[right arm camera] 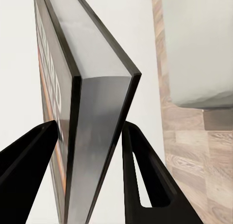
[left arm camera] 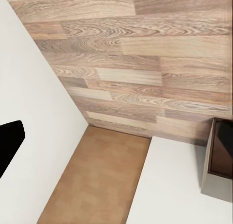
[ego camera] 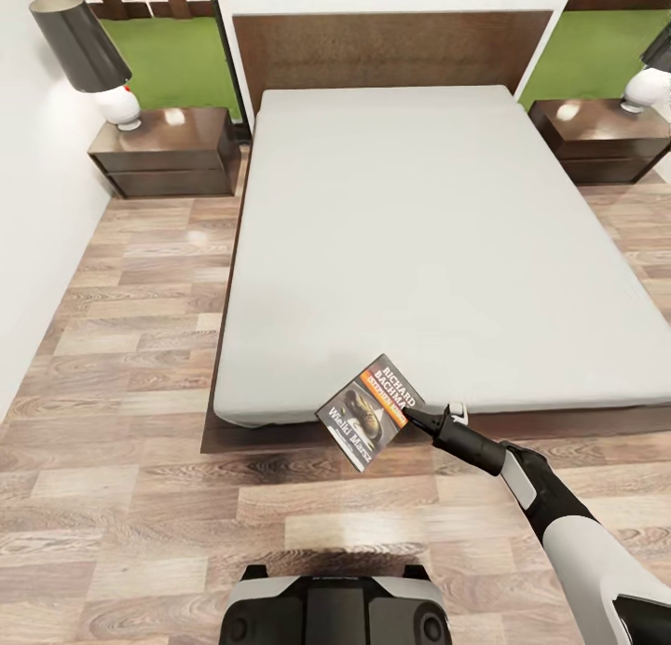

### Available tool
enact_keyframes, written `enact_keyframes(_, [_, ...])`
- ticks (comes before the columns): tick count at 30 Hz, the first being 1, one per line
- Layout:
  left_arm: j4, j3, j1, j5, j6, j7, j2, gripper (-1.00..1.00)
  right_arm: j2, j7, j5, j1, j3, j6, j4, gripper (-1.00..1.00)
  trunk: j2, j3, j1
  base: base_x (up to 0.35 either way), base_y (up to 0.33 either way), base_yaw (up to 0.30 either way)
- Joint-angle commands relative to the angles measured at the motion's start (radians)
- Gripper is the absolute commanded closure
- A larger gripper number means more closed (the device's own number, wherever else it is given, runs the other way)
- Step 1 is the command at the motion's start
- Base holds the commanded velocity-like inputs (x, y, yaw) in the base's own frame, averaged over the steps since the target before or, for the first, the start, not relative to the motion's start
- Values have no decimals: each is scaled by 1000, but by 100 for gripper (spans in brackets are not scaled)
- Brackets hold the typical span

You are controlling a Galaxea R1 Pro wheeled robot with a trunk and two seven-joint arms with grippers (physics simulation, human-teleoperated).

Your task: In the bedroom, move the book from the bed onto either nightstand, and place the two sandals side by side next to the bed.

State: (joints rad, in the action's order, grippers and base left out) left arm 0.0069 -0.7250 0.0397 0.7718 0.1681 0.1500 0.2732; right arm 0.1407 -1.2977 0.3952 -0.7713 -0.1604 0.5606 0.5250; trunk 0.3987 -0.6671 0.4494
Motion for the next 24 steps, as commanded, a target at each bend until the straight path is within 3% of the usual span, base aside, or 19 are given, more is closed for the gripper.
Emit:
enact_keyframes(1, [1, -8, 0, 6, 3, 2, -2, -100, 0, -2, 3, 0, 0, 9, 0, 100, 1, 1, 1, 0, 0, 0])
enact_keyframes(24, [-1, -7, -55, 9, 41, -3, -54, -100, 0, -1, 2, 5, 0, 7, -1, 100, 1, 38, 1, 0, 0, 0])
